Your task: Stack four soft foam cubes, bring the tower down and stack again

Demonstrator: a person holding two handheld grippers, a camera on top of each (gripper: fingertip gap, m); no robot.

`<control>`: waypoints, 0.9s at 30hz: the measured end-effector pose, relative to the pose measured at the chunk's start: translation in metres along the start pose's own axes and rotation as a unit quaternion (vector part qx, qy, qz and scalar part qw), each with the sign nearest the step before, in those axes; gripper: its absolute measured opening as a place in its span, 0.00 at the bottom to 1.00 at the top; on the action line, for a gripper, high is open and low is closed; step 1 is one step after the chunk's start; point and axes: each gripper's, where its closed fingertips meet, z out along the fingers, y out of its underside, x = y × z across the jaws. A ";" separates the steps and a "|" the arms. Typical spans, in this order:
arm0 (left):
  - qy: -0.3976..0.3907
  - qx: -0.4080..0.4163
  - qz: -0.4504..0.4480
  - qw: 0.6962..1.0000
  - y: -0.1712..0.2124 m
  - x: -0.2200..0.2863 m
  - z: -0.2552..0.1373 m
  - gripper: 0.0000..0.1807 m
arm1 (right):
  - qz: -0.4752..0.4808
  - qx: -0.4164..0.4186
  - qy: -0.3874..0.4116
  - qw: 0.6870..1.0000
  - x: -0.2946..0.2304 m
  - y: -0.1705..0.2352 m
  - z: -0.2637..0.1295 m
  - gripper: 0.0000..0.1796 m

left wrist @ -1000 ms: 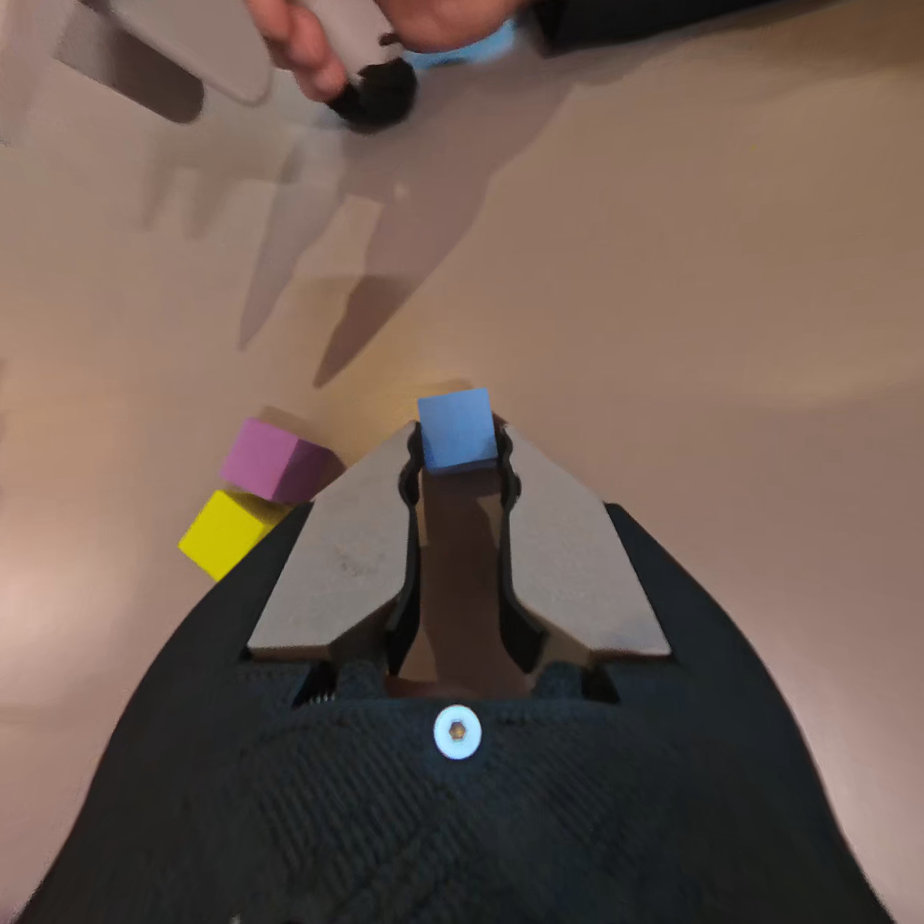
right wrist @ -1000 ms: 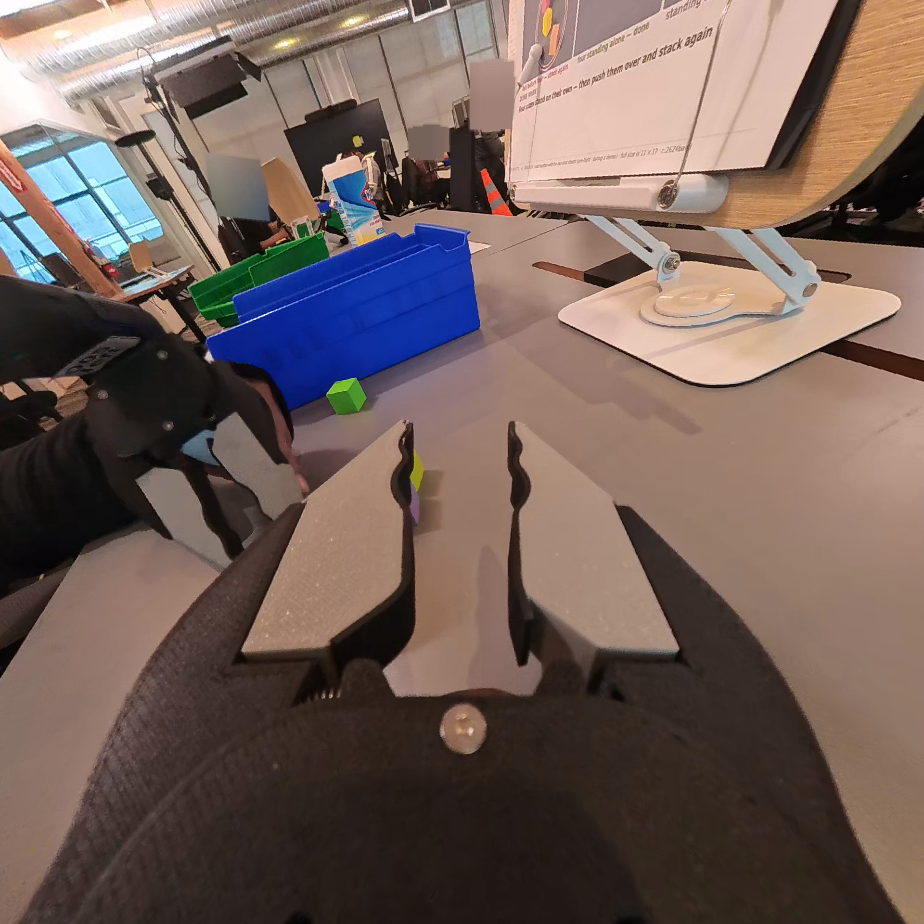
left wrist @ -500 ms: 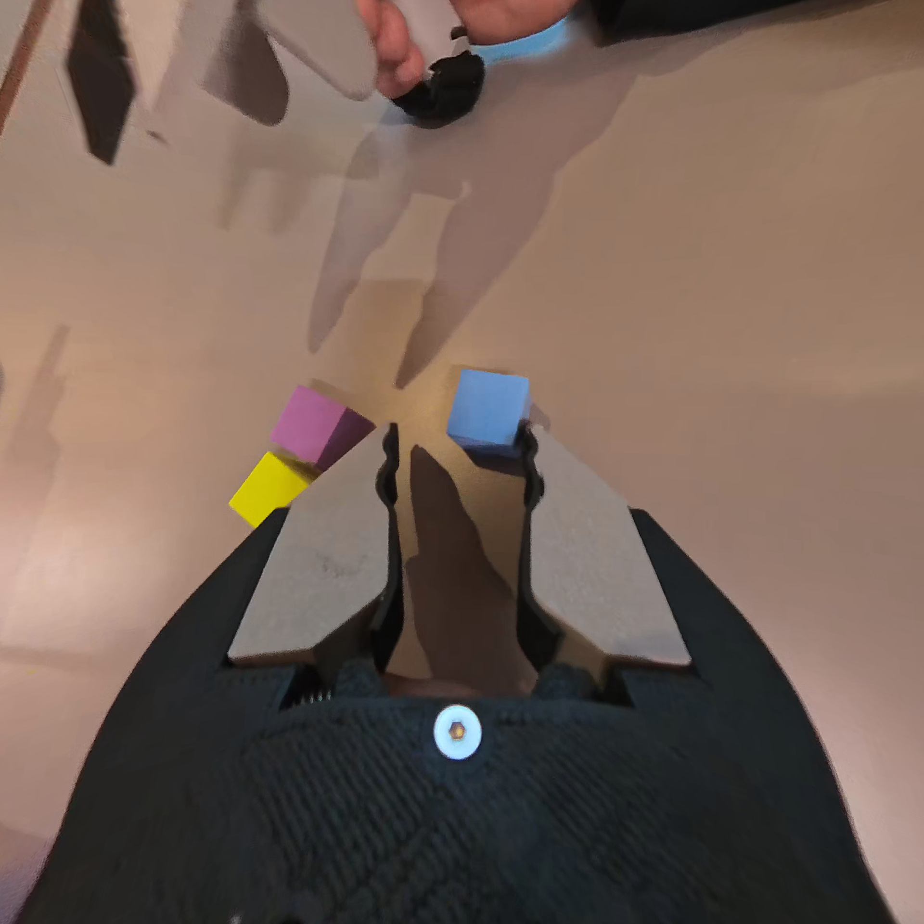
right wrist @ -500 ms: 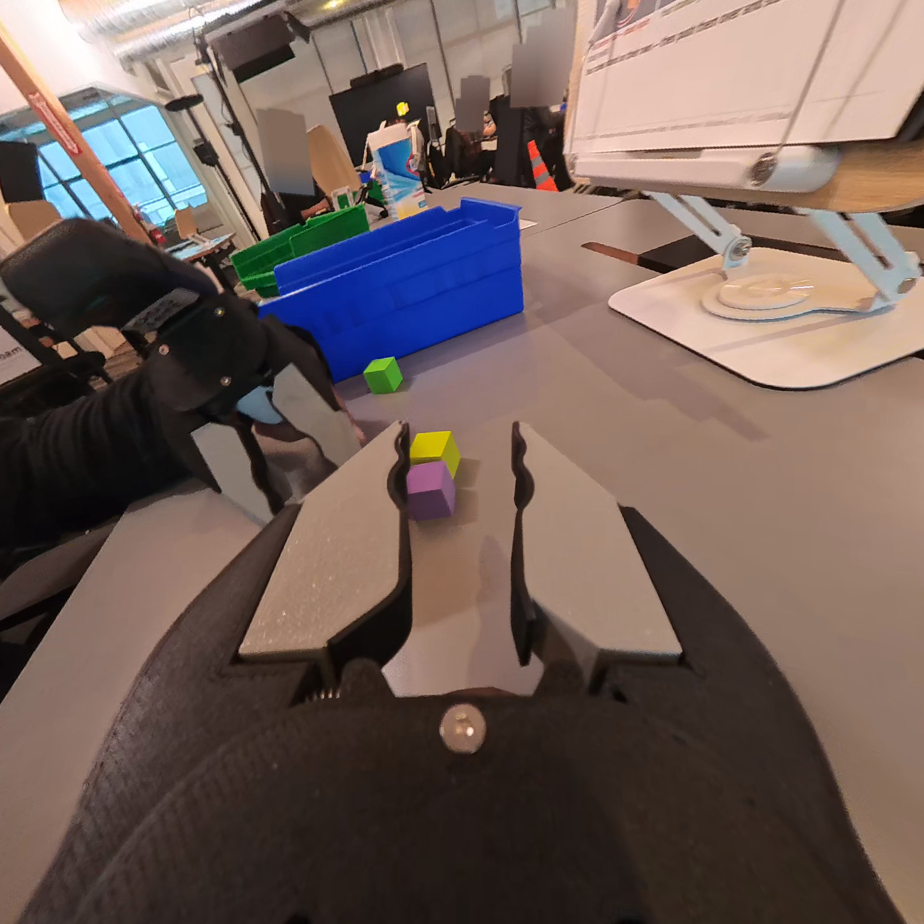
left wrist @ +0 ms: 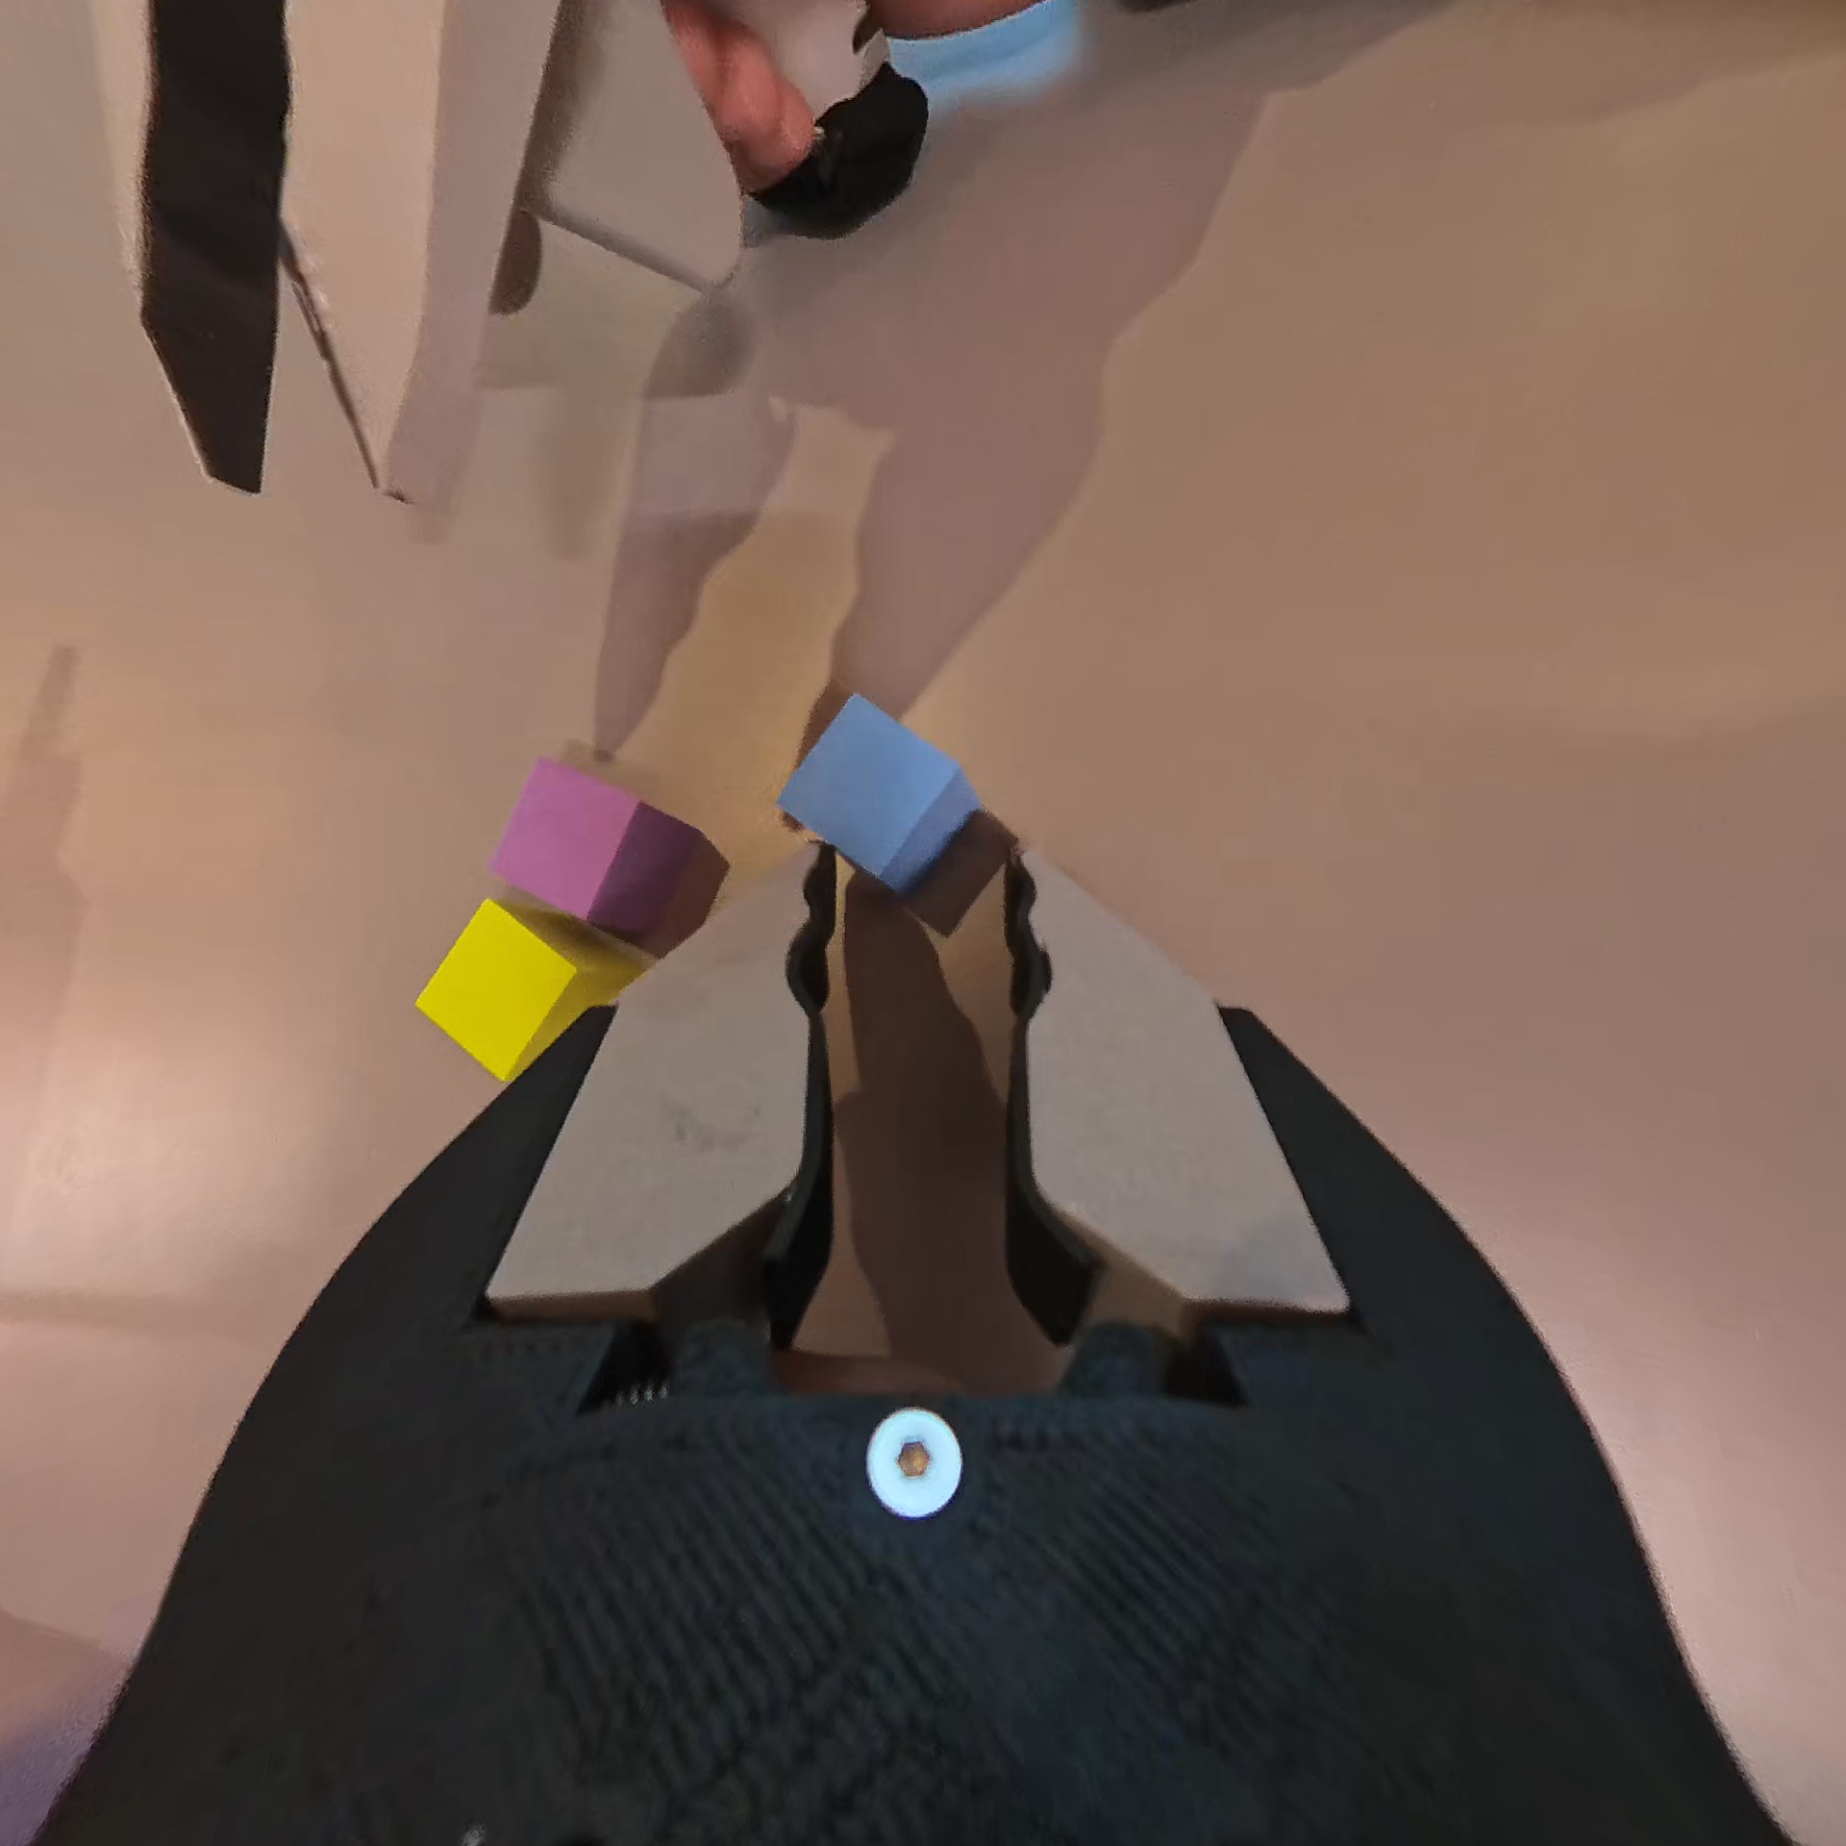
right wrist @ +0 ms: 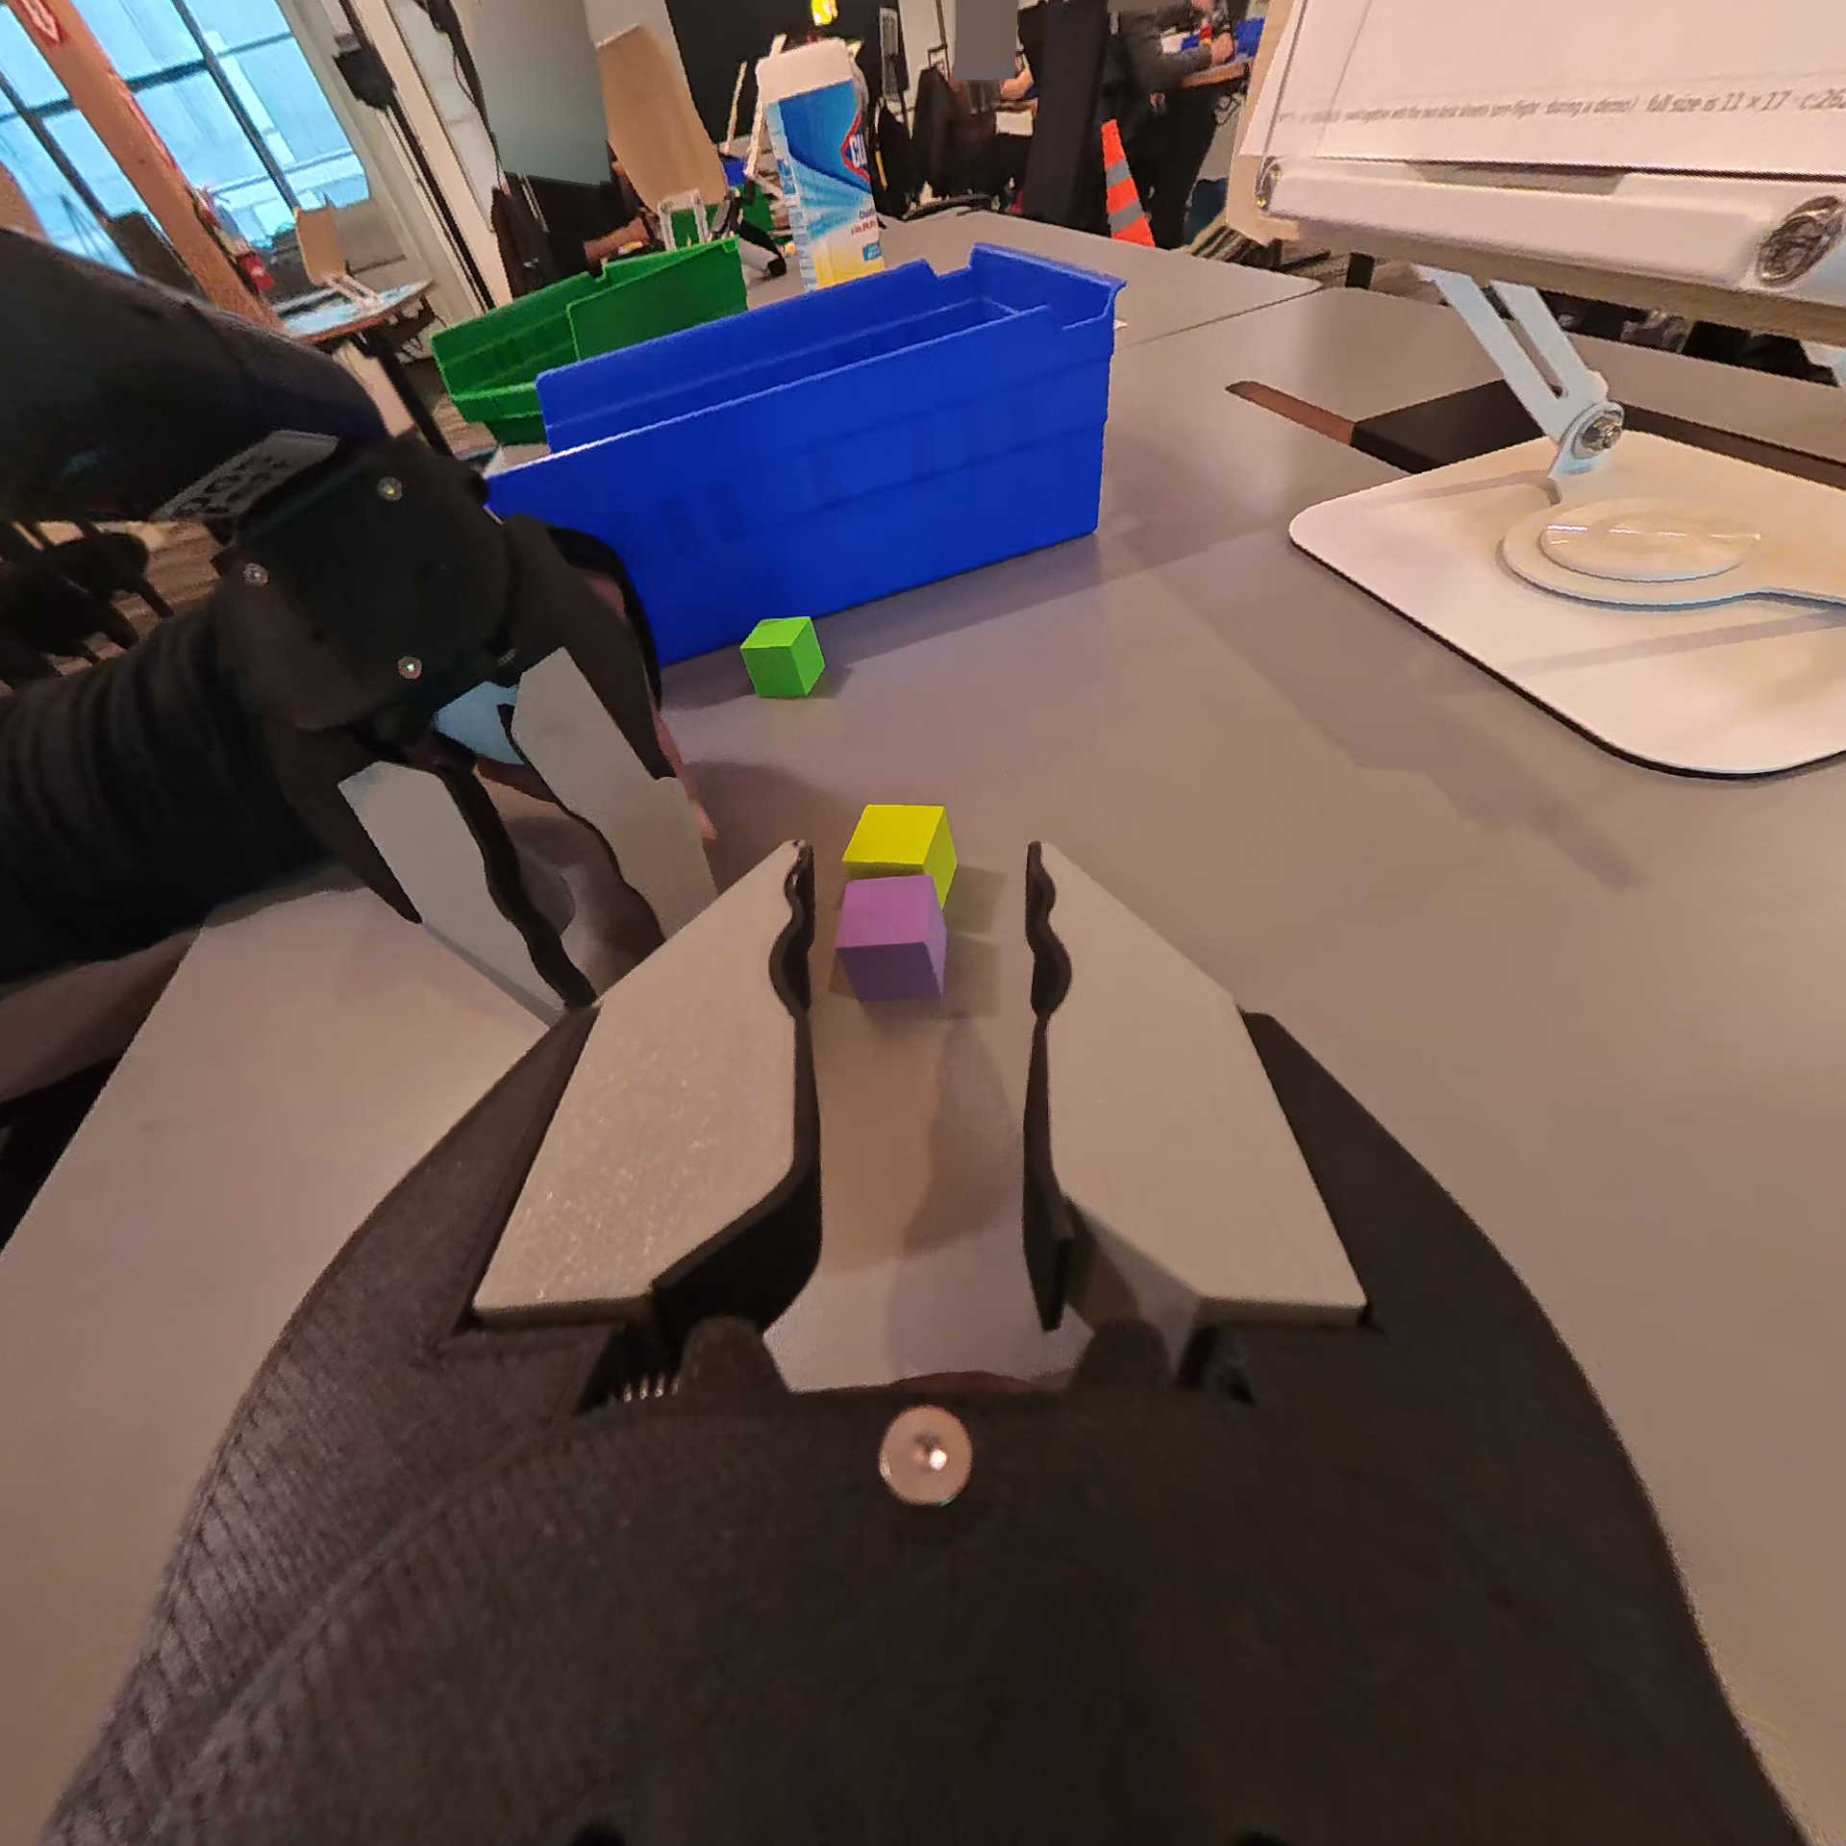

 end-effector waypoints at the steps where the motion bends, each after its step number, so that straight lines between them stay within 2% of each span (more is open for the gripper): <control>1: 0.001 -0.001 -0.001 1.000 -0.001 0.001 -0.001 0.17 | 0.004 0.003 0.000 1.000 0.001 -0.001 -0.001 0.22; 8: 0.021 0.014 -0.019 1.000 -0.004 0.005 -0.009 0.13 | 0.014 0.006 -0.004 1.000 0.002 -0.001 -0.001 0.22; 16: 0.009 0.007 -0.027 1.000 0.000 0.000 -0.011 0.17 | 0.000 0.000 -0.002 1.000 -0.001 0.000 0.000 0.23; 21: -0.046 0.032 -0.066 0.996 0.002 -0.030 -0.029 0.28 | -0.001 -0.002 0.001 1.000 -0.001 0.001 0.000 0.23; 27: -0.164 0.045 -0.189 0.967 0.015 -0.089 -0.033 0.27 | 0.002 -0.006 -0.001 1.000 -0.001 0.002 0.001 0.23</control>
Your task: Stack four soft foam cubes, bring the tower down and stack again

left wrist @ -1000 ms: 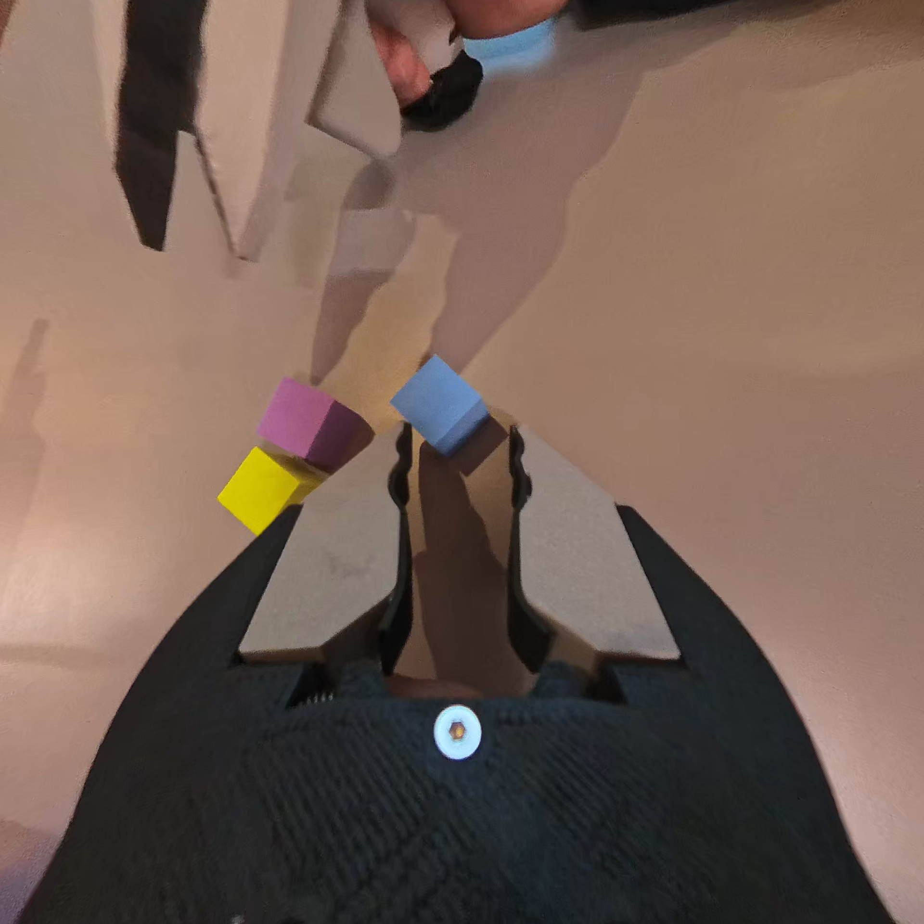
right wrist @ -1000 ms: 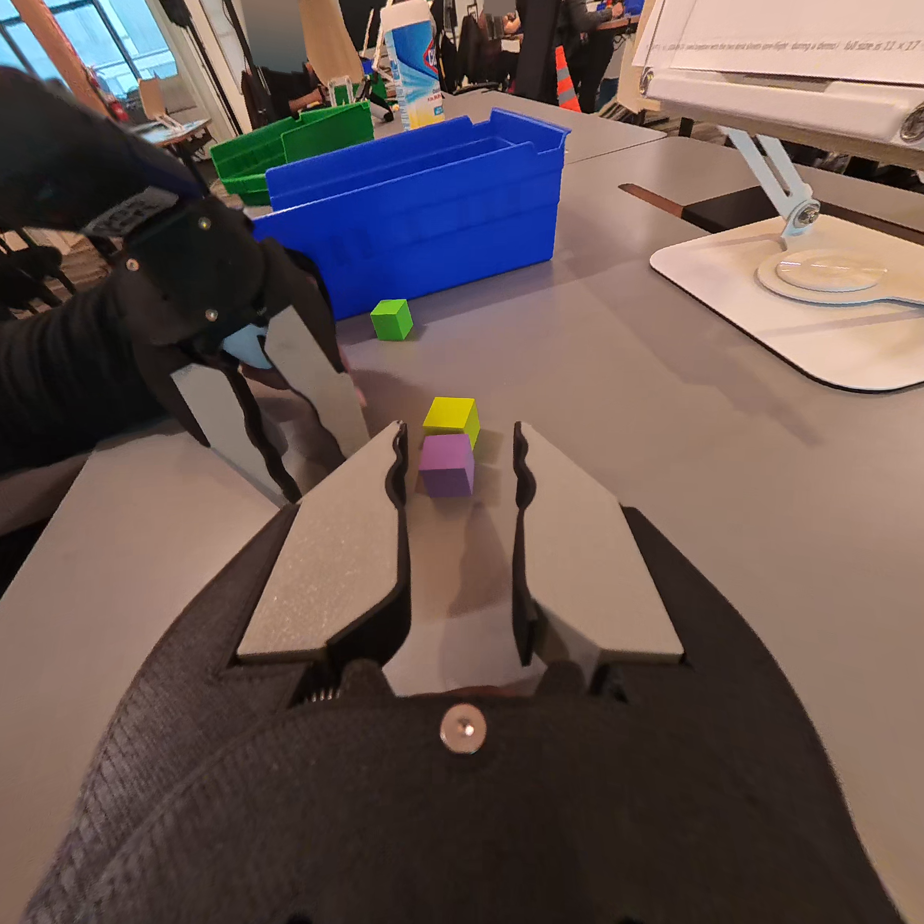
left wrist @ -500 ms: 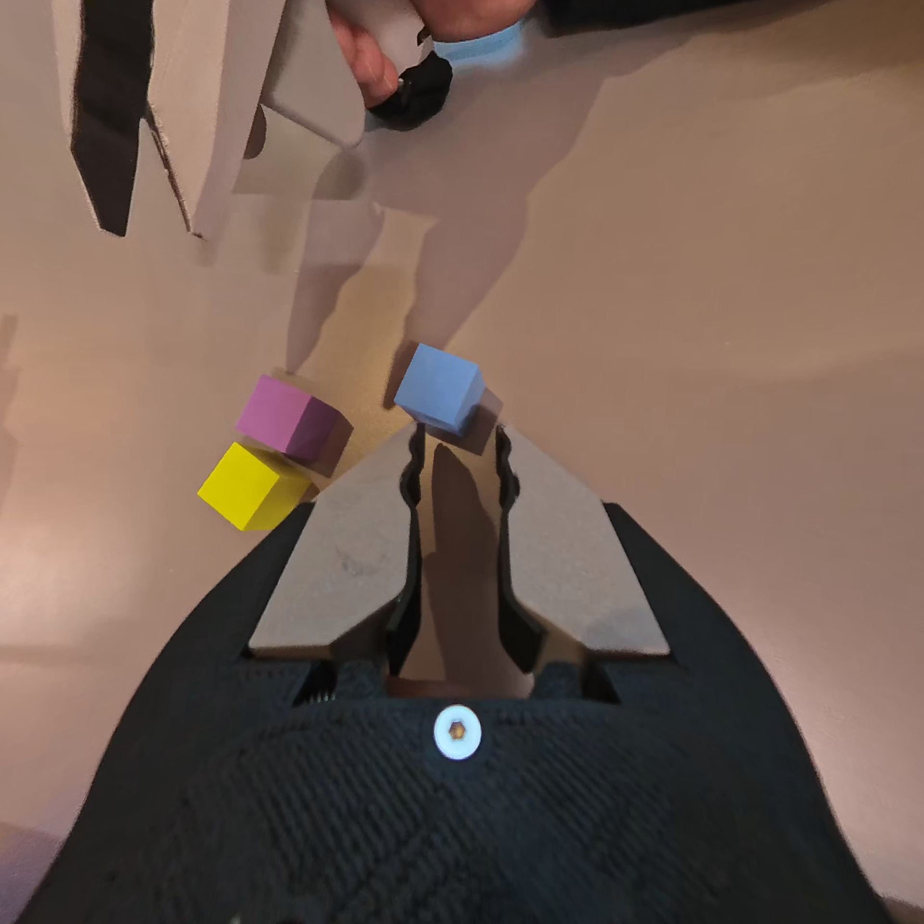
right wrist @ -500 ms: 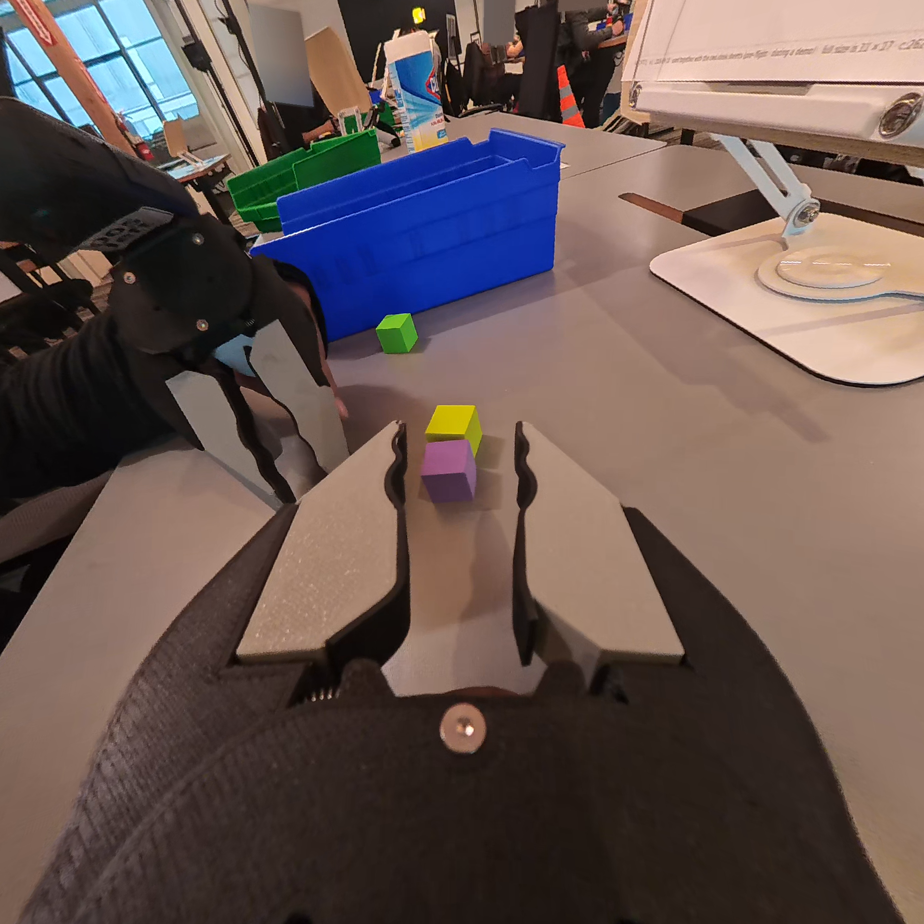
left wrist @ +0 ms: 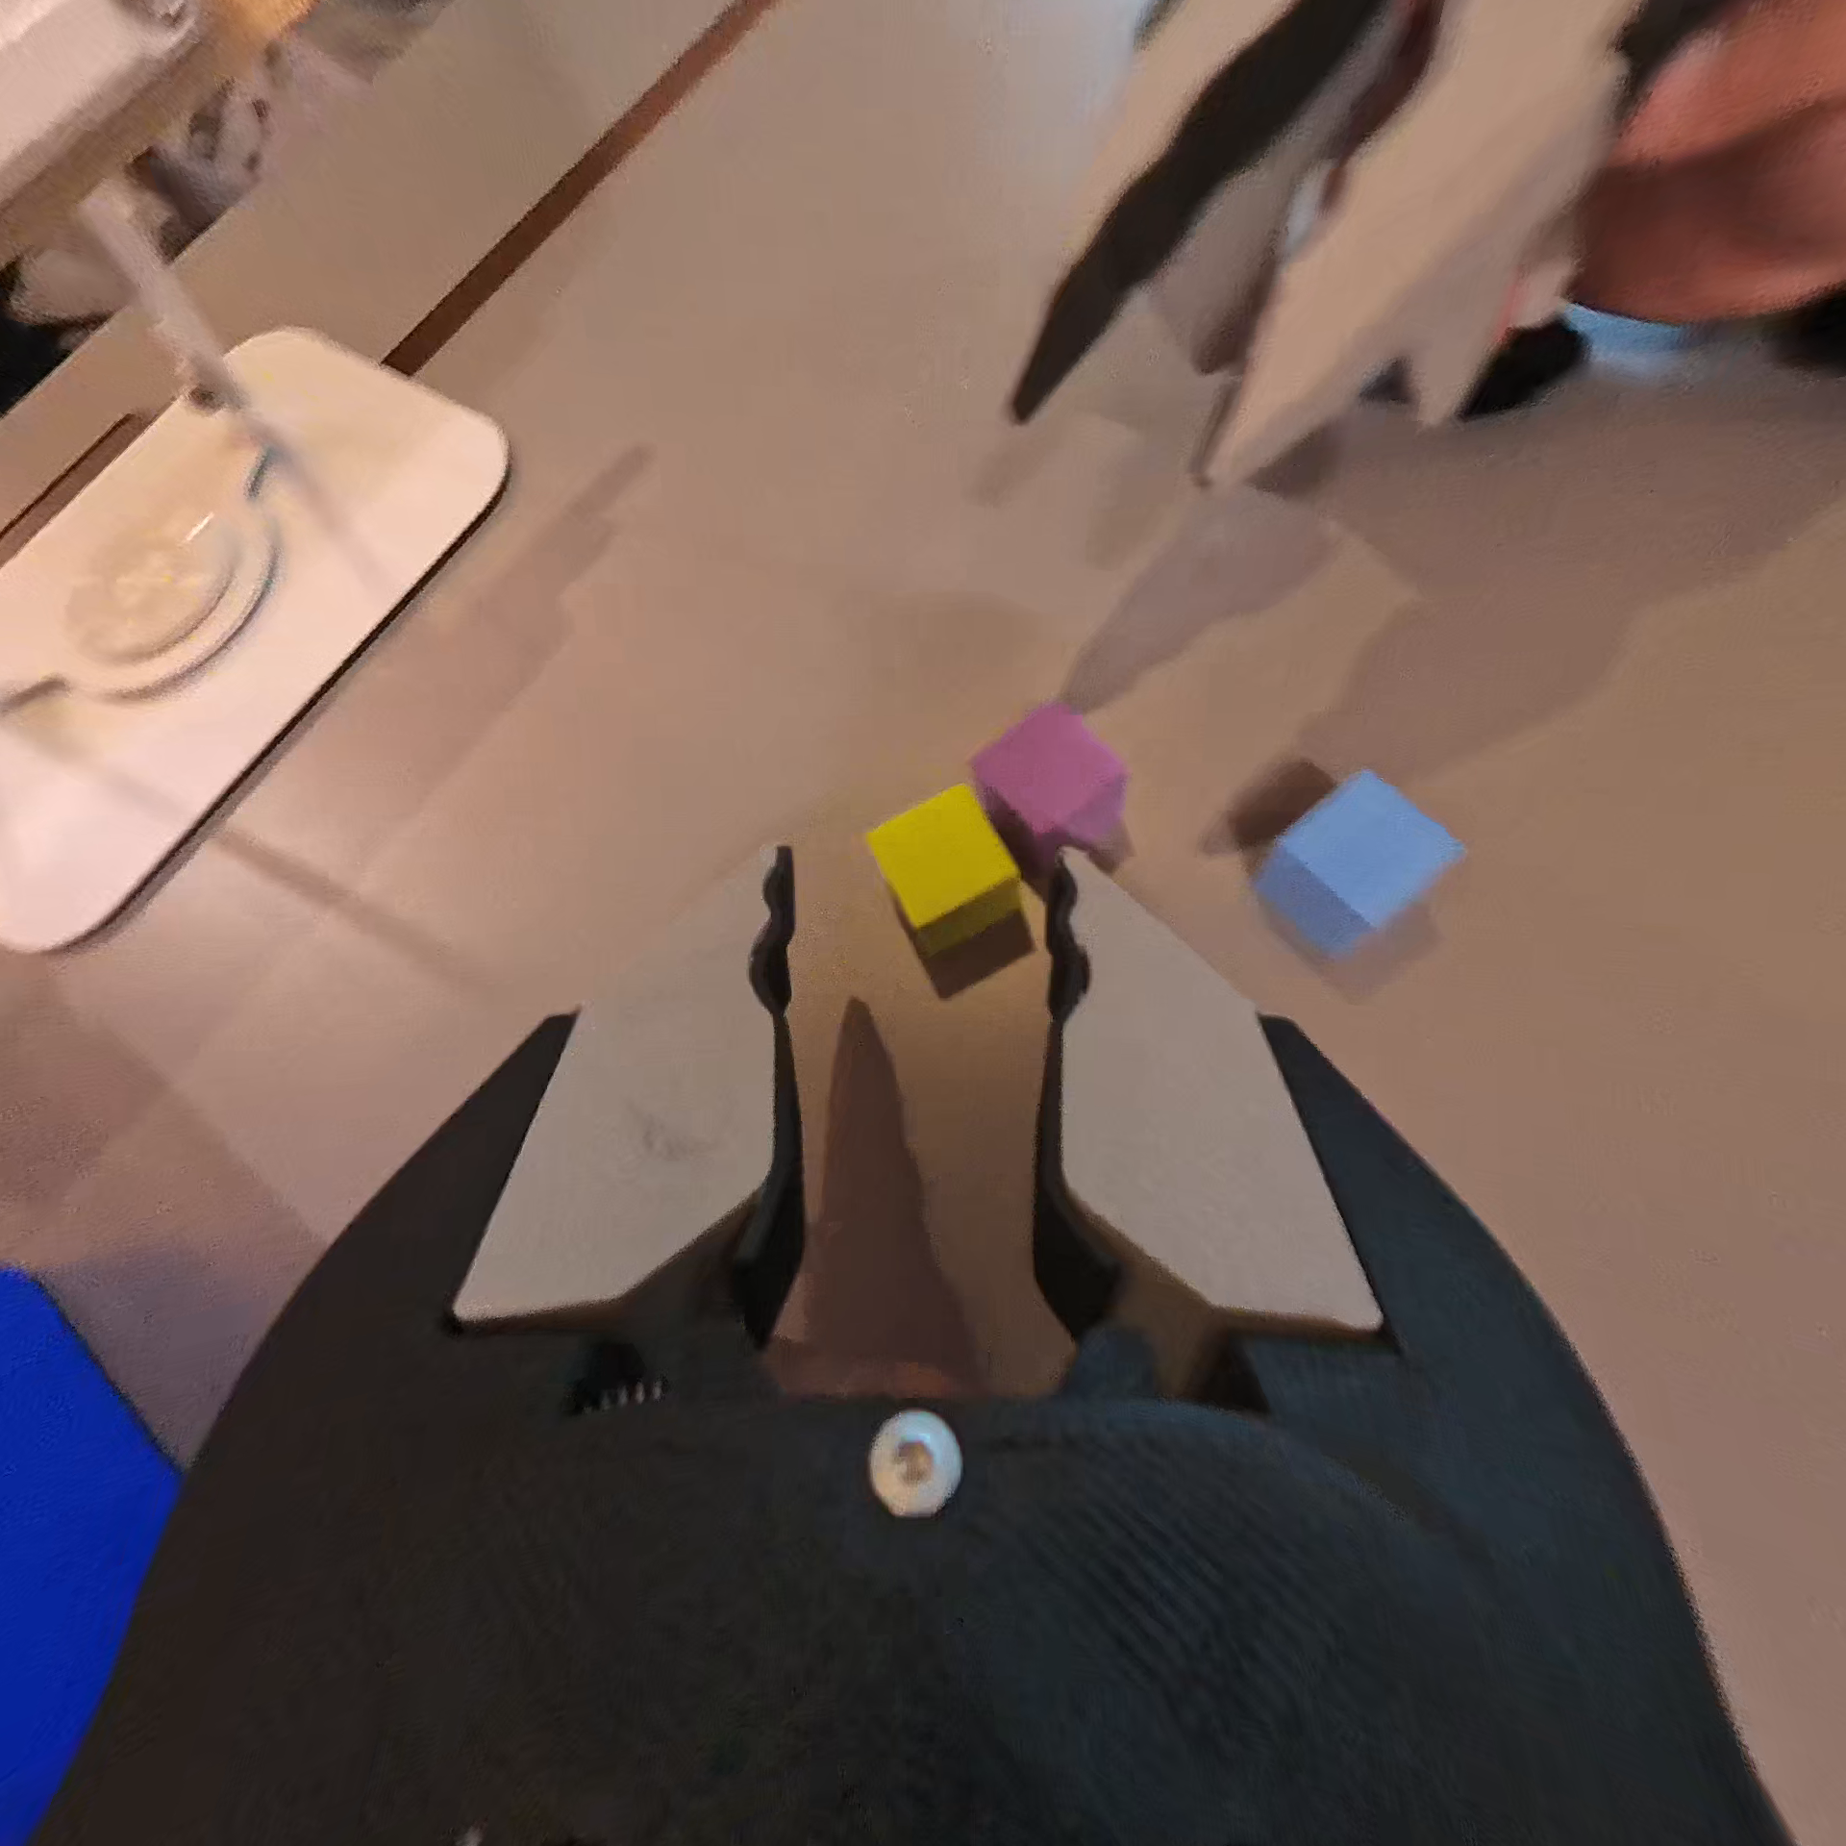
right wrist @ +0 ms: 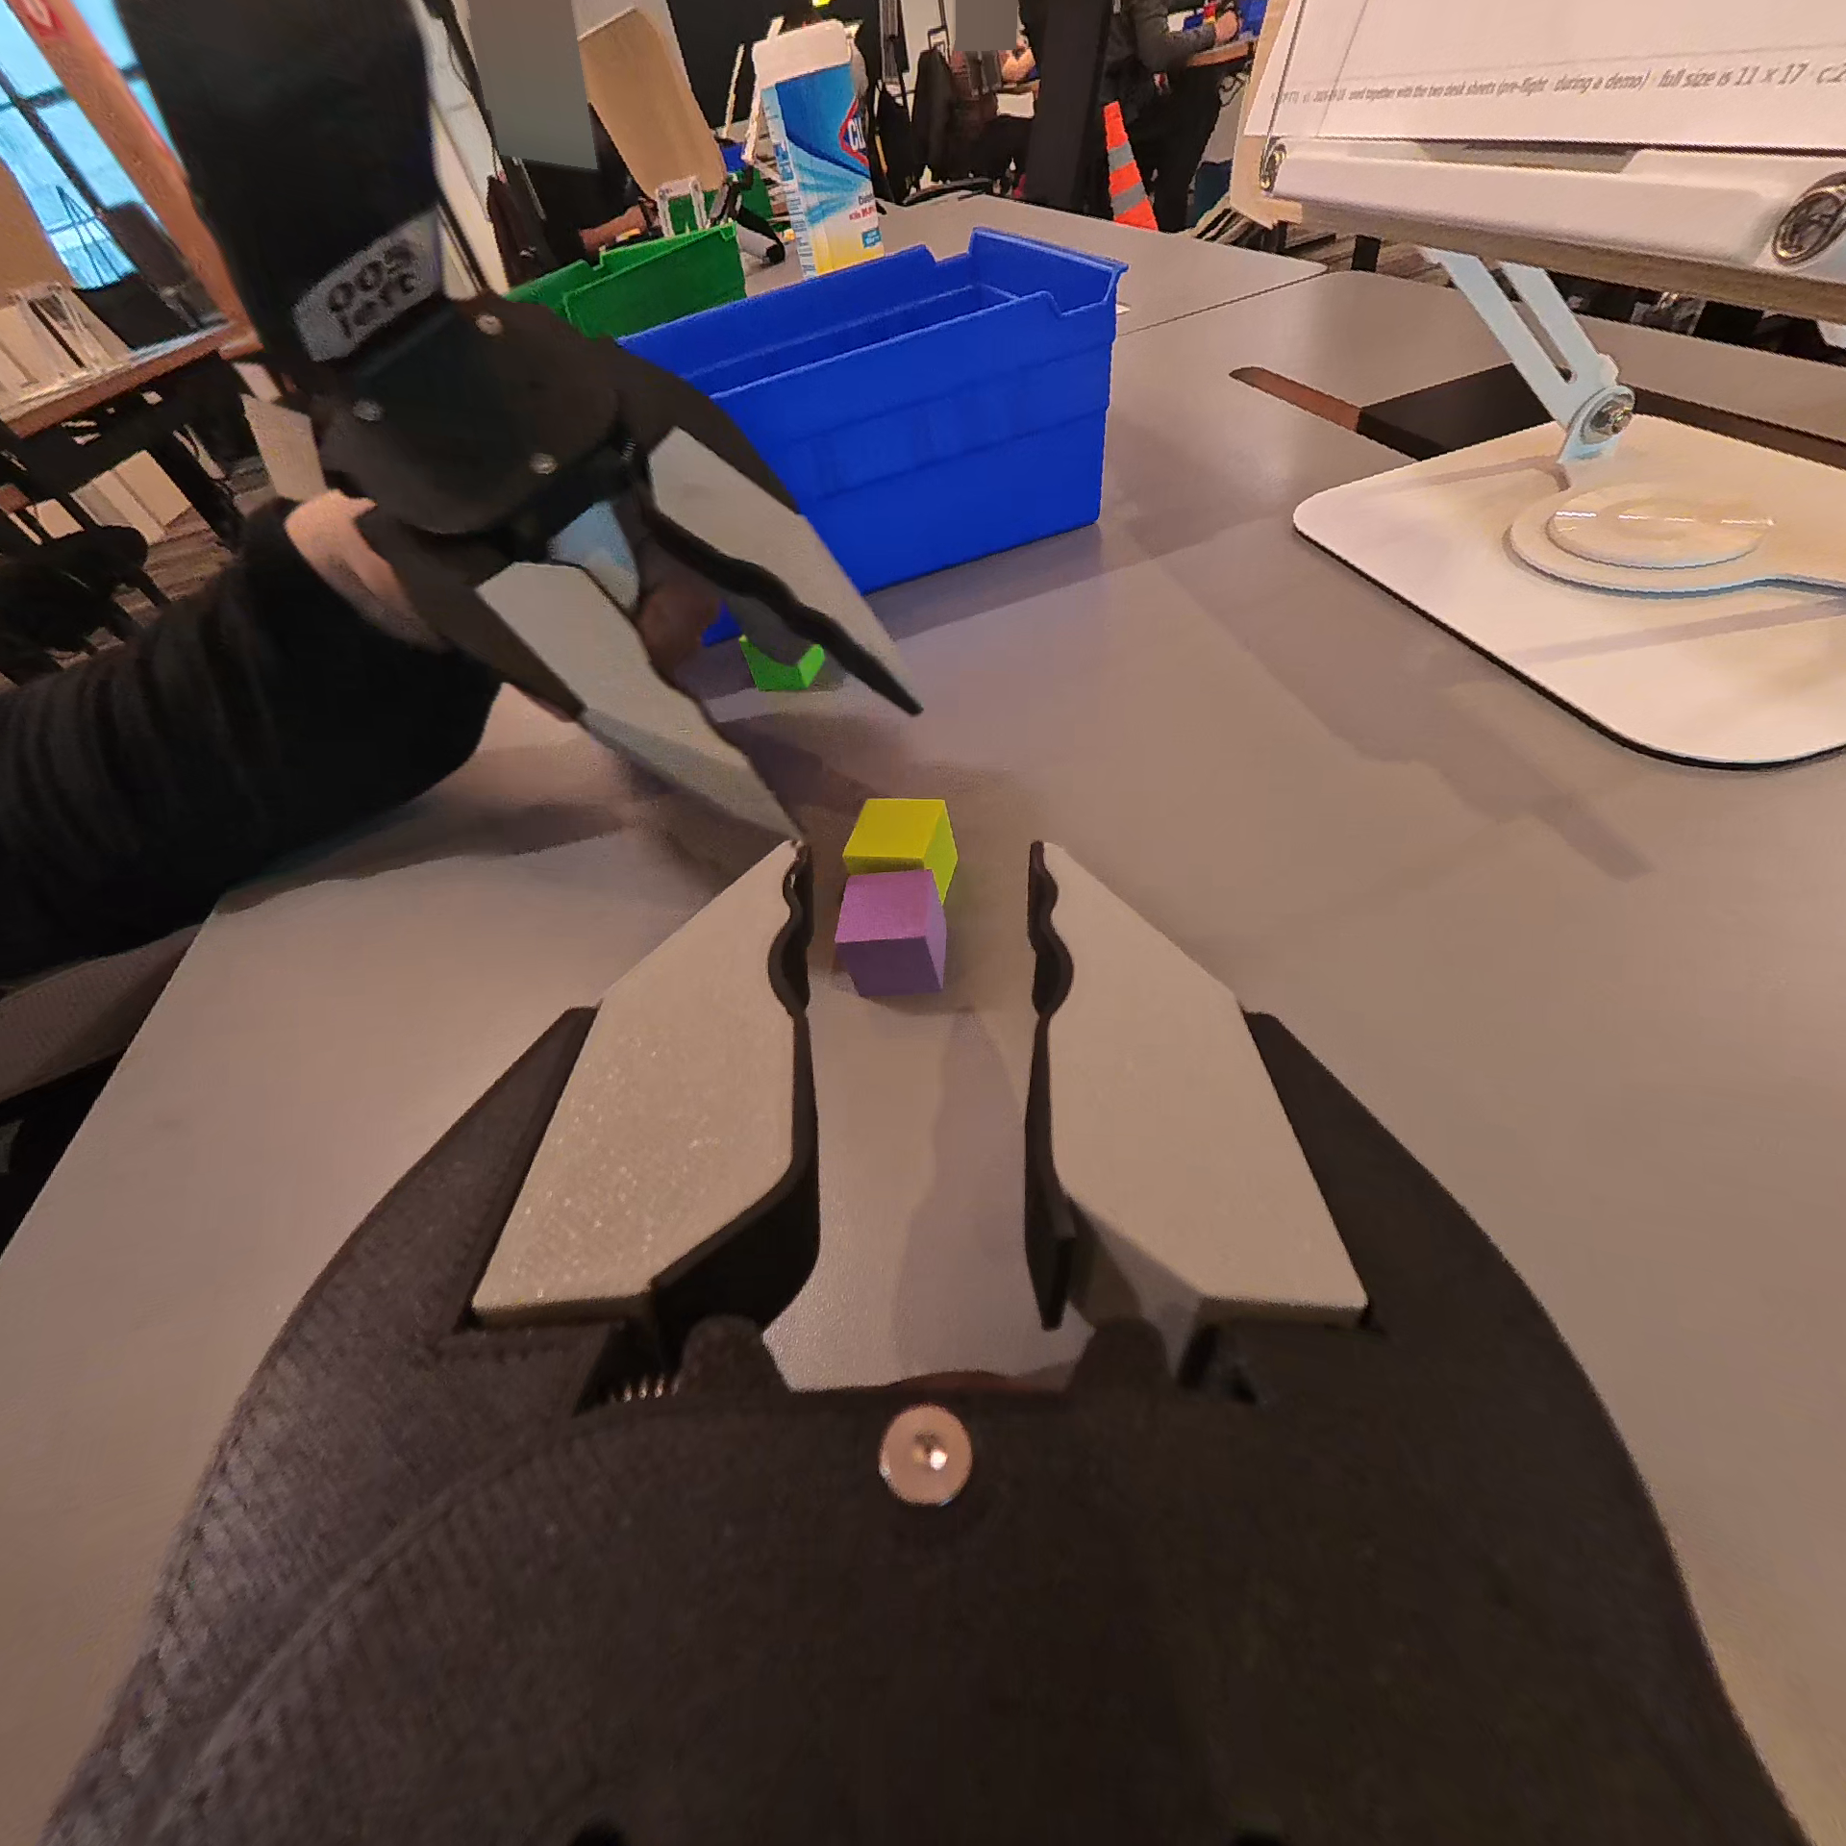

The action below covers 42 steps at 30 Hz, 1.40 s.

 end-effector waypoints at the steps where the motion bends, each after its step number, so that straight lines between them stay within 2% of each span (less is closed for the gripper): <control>1: -0.011 -0.004 -0.017 1.000 0.003 -0.005 0.005 0.27 | 0.000 -0.001 0.000 1.000 0.000 0.000 0.000 0.23; 3: -0.006 -0.002 -0.040 0.999 0.005 -0.005 0.013 0.30 | 0.000 -0.003 0.000 1.000 0.000 0.001 0.001 0.23; 5: 0.009 0.000 -0.050 0.999 0.004 -0.002 0.014 0.30 | -0.001 -0.003 0.000 1.000 0.000 0.001 0.001 0.23; 10: 0.020 -0.005 -0.032 0.999 0.005 0.006 0.015 0.30 | 0.001 -0.001 -0.002 1.000 -0.002 0.001 0.000 0.23; 14: 0.015 -0.043 0.001 0.999 0.018 0.011 0.024 0.29 | 0.001 -0.002 -0.003 1.000 -0.002 0.001 0.000 0.23; 20: 0.010 -0.046 0.033 0.998 0.019 0.015 0.025 0.16 | 0.002 -0.002 -0.004 1.000 -0.002 0.001 0.000 0.23; 22: 0.014 -0.040 0.039 0.998 0.017 0.015 0.023 0.16 | 0.003 -0.002 -0.004 1.000 -0.002 0.001 0.000 0.23; 26: 0.002 -0.004 0.047 0.999 0.004 0.009 0.014 0.16 | 0.003 -0.003 -0.006 1.000 -0.003 0.001 0.000 0.23; 29: -0.010 0.059 0.087 0.994 -0.018 0.011 0.003 0.16 | 0.001 -0.004 -0.013 1.000 -0.006 0.002 0.000 0.23; 36: -0.025 0.201 0.277 0.939 -0.058 0.053 -0.020 0.15 | 0.028 0.008 -0.076 0.997 -0.028 -0.003 0.003 0.22; 42: -0.041 0.241 0.307 0.920 -0.067 0.058 -0.031 0.15 | 0.053 0.036 -0.144 0.988 -0.053 -0.017 -0.003 0.18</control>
